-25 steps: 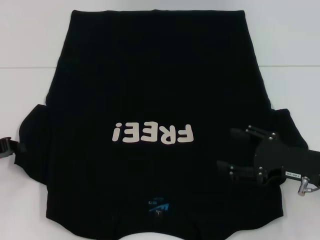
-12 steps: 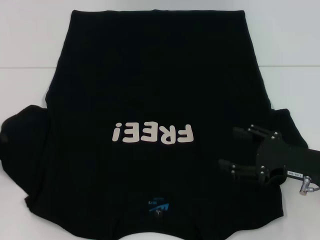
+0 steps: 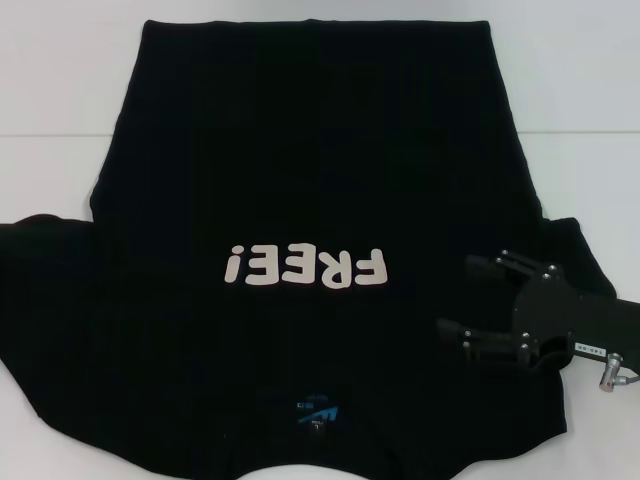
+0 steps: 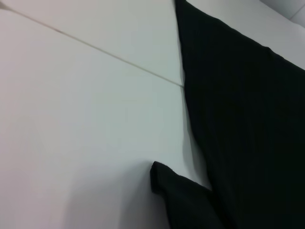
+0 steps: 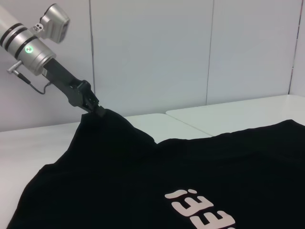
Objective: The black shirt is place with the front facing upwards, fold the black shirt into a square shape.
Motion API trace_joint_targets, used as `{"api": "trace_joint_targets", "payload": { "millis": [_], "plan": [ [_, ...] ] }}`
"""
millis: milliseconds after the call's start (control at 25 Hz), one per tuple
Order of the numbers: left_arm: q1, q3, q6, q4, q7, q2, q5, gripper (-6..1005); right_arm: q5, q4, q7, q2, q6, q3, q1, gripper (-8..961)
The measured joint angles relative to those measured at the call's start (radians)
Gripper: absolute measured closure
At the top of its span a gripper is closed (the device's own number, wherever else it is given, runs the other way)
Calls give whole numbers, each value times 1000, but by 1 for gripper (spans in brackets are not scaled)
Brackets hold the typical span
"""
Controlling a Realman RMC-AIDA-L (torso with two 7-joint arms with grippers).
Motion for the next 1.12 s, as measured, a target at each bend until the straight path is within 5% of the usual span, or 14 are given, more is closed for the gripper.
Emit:
{"api": "trace_joint_targets", "payload": {
  "millis": [520,1120],
  "plan": [
    [-44,0,74,30,-49,-3,-9,997,0,0,0,-1,-1,0,-2,8],
    [-120,21,136,116,-75,-149,-38,996,0,7,-4,0,3,0,-5,9]
  ]
}}
